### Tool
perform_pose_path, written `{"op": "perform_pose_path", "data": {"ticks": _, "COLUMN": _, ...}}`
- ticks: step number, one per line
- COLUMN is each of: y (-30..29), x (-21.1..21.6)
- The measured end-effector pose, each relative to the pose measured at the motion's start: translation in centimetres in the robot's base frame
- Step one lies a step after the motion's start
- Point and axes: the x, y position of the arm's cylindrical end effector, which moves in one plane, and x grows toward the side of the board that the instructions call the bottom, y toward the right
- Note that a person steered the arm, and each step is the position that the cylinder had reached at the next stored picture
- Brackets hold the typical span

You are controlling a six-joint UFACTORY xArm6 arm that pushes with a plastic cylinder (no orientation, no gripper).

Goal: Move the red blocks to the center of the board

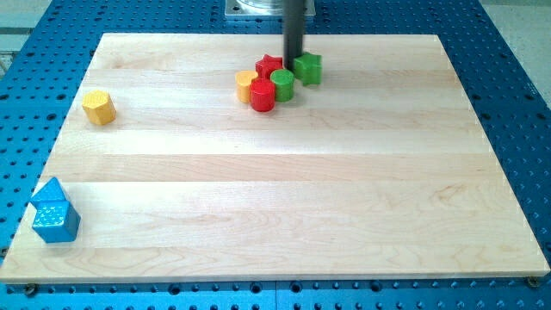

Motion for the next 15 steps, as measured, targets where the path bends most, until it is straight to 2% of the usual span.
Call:
{"op": "perform_pose_path", "data": {"ticks": 2, "y": 10.2, "x": 1.2}}
{"op": "perform_pose_path", "data": {"ticks": 3, "y": 8.6, "x": -1.2}}
{"op": "perform_pose_path", "data": {"ticks": 4, "y": 2.0, "x": -1.3}}
{"op": "perform_pose_path", "data": {"ticks": 5, "y": -4.6, "x": -4.3}}
{"op": "perform_pose_path", "data": {"ticks": 6, "y": -7.8, "x": -1.0}}
{"op": "perform_pose_path", "data": {"ticks": 7, "y": -6.1, "x": 3.3}}
{"op": "perform_pose_path", "data": {"ticks": 10, "y": -3.8, "x": 12.5}}
{"op": "perform_pose_path", "data": {"ticks": 11, "y": 0.7, "x": 12.7}}
{"op": "perform_pose_path", "data": {"ticks": 12, "y": 2.2, "x": 10.4}}
{"op": "perform_pose_path", "data": {"ticks": 13, "y": 1.1, "x": 8.2}}
{"op": "perform_pose_path", "data": {"ticks": 14, "y": -2.7, "x": 10.6}}
{"op": "perform_pose_path", "data": {"ticks": 15, "y": -7.3, "x": 9.6}}
